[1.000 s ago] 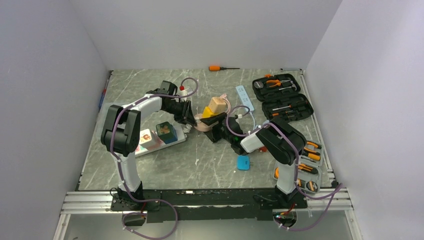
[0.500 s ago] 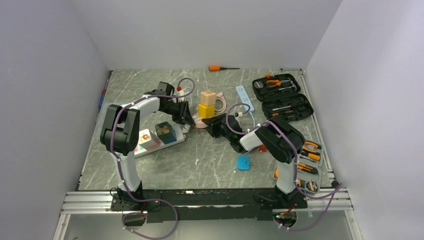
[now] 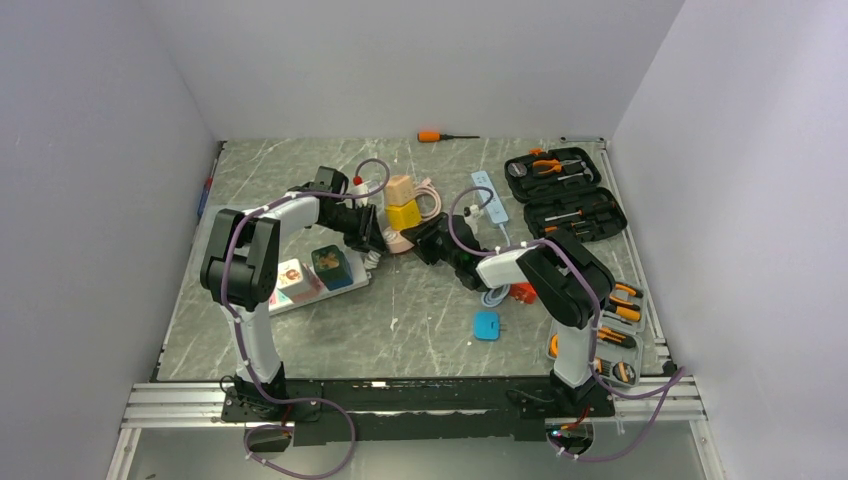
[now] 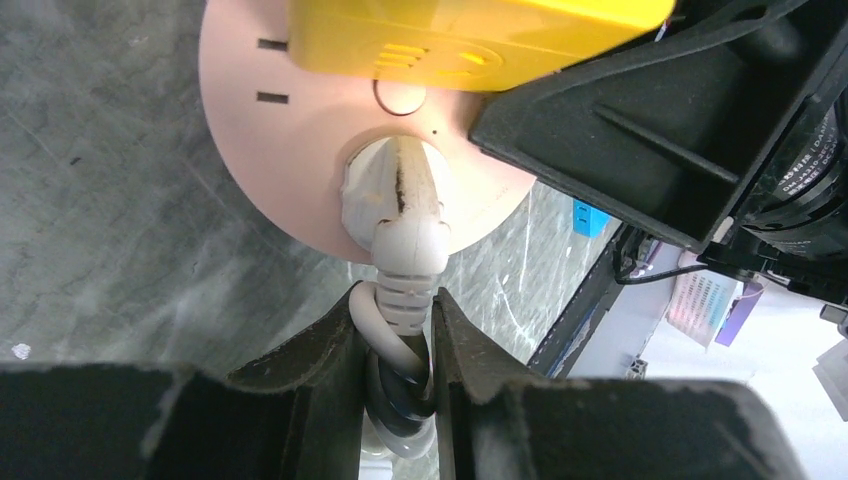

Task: Pull the plug off the socket
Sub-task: Remove the plug from the socket.

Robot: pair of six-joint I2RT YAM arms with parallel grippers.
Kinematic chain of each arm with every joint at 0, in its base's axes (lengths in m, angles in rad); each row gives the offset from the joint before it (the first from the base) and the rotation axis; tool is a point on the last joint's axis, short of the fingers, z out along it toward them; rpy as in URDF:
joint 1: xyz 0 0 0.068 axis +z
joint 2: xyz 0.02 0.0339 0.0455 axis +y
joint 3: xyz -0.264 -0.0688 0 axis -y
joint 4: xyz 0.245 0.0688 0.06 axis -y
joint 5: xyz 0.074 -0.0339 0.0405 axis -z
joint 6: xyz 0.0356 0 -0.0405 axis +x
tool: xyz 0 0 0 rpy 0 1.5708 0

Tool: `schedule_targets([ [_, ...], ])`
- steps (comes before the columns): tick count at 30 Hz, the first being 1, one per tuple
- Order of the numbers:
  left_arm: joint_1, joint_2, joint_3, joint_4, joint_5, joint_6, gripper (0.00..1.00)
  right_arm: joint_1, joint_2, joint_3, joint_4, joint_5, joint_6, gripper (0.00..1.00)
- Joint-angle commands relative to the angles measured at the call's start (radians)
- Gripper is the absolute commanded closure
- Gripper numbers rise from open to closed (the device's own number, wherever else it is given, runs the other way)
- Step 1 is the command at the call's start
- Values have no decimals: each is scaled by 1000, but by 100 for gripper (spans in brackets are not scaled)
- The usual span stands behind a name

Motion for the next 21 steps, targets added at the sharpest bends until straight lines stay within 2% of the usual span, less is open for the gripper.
schedule_targets([
  [1, -24, -76, 7, -2, 141, -3, 100, 1, -1, 80, -48, -6, -71, 53],
  [13, -27, -77, 6, -14, 164, 15, 100, -8, 12, 91, -55, -30, -88, 53],
  [15, -27, -74, 6, -25, 163, 26, 100, -10, 21, 86, -37, -44, -82, 63],
  [20, -24, -88, 1, -40, 136, 56, 100, -12, 3, 70, -46, -36, -114, 100],
  [21, -21, -90, 5, -43, 130, 61, 100, -11, -4, 67, -49, -31, -128, 100],
])
